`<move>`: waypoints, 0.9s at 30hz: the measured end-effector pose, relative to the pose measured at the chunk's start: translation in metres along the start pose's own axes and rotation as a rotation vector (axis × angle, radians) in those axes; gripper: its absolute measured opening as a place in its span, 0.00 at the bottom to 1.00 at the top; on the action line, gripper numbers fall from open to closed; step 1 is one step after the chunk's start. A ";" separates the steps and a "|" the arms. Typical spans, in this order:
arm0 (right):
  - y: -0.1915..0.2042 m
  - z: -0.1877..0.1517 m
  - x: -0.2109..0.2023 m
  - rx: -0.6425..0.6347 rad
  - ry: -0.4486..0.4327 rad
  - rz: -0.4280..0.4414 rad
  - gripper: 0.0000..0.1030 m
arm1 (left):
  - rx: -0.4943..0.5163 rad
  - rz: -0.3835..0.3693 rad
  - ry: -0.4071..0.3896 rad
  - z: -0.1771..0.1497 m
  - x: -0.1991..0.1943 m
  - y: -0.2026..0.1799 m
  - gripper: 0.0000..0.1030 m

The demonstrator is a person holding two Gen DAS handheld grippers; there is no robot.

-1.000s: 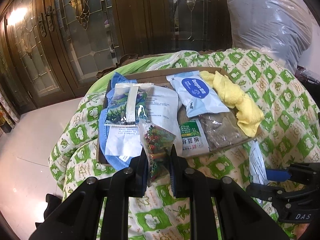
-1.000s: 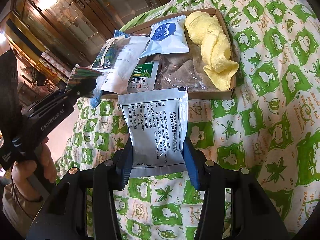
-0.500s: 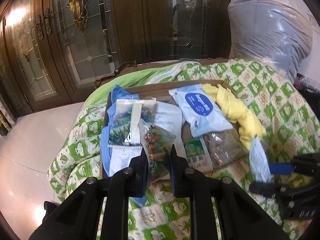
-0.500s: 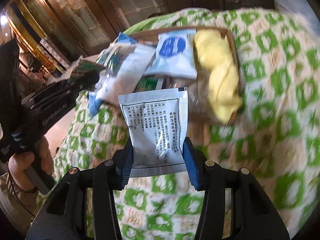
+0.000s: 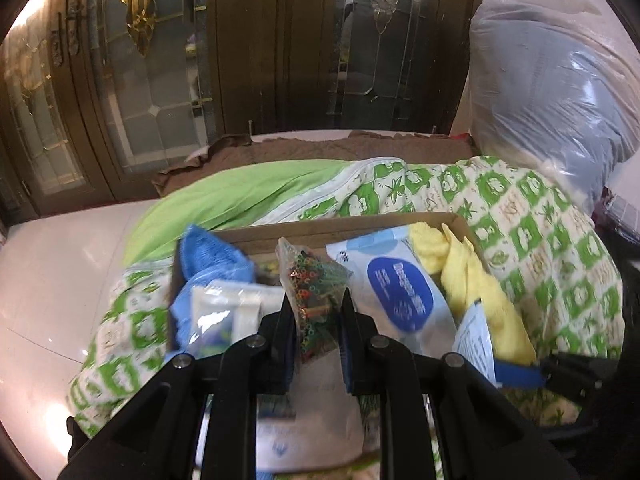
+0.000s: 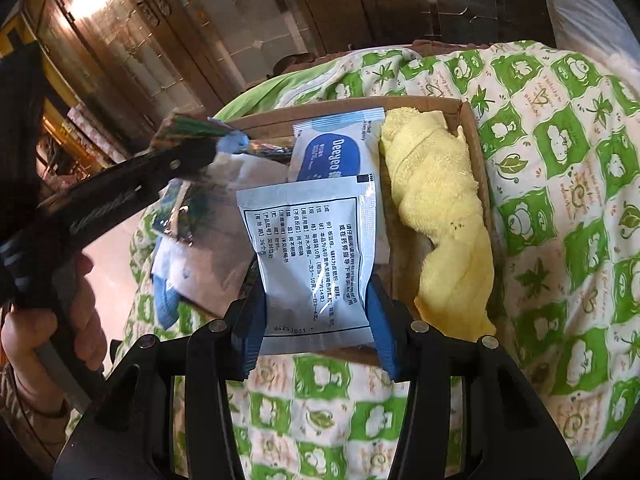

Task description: Organize soft objects

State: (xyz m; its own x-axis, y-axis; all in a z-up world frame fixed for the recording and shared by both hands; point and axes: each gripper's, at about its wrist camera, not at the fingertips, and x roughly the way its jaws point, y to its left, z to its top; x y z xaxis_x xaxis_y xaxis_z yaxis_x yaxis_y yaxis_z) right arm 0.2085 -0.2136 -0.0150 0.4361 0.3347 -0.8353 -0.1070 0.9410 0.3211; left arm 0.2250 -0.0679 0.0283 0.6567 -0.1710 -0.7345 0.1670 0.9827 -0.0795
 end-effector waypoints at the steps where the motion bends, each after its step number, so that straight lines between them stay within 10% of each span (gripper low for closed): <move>1: -0.001 0.001 0.001 -0.001 -0.002 -0.005 0.45 | -0.004 0.000 0.005 0.003 0.006 0.000 0.17; 7: -0.004 0.017 0.016 -0.021 -0.009 -0.028 0.51 | -0.023 0.003 0.019 0.019 0.037 0.004 0.20; 12: -0.009 0.020 0.027 -0.009 0.000 -0.042 0.62 | -0.063 0.014 0.043 0.025 0.052 0.017 0.58; 27: -0.010 -0.023 -0.014 0.022 -0.130 -0.063 0.74 | -0.037 0.113 -0.035 -0.006 -0.002 0.013 0.72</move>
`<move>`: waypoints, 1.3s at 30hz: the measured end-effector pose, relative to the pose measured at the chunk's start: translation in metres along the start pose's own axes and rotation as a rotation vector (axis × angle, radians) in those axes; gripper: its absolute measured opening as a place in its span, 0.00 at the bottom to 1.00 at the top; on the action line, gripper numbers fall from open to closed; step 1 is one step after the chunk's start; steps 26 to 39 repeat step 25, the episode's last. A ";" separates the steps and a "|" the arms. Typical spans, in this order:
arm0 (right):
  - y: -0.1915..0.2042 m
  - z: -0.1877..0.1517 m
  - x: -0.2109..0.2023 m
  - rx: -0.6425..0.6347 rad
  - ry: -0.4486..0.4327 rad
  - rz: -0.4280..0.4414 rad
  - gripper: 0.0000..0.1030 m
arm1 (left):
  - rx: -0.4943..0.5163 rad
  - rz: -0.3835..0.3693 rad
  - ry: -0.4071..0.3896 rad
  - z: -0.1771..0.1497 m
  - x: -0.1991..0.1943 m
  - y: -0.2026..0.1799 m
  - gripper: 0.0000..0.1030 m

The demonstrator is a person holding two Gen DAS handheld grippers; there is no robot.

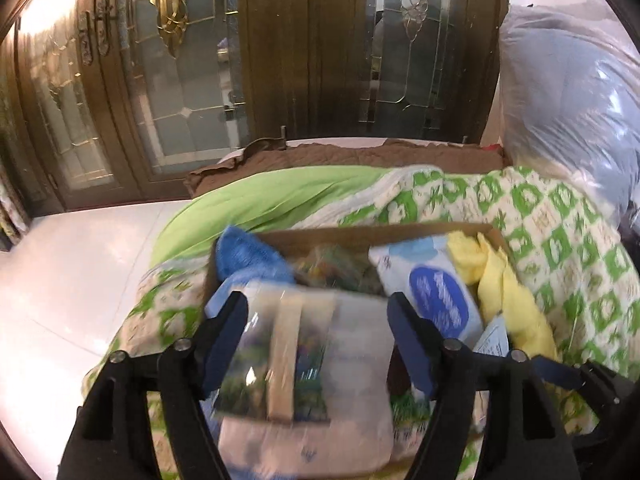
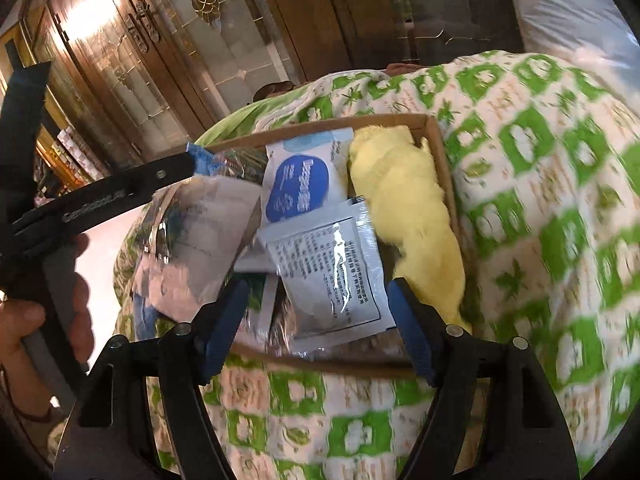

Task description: Organize soft objects

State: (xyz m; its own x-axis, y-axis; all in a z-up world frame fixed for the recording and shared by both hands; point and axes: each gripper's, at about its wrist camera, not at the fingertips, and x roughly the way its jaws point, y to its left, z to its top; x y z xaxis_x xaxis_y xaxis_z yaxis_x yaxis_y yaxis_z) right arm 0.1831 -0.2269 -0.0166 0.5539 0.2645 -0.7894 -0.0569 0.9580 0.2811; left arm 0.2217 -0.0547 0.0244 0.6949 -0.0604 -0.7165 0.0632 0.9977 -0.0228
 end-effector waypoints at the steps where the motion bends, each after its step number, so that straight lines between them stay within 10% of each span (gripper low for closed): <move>1: 0.001 -0.007 -0.003 -0.005 -0.002 -0.013 0.82 | 0.004 0.011 -0.001 -0.005 -0.006 0.000 0.72; 7: 0.002 -0.034 -0.026 0.017 -0.027 -0.022 0.83 | 0.021 0.161 -0.011 -0.043 -0.038 -0.006 0.79; 15: -0.002 -0.064 -0.045 0.042 -0.025 -0.026 0.83 | 0.006 0.187 0.016 -0.094 -0.074 -0.011 0.80; 39: -0.001 -0.090 -0.067 0.048 -0.022 -0.030 0.83 | 0.003 0.259 -0.055 -0.103 -0.121 -0.022 0.80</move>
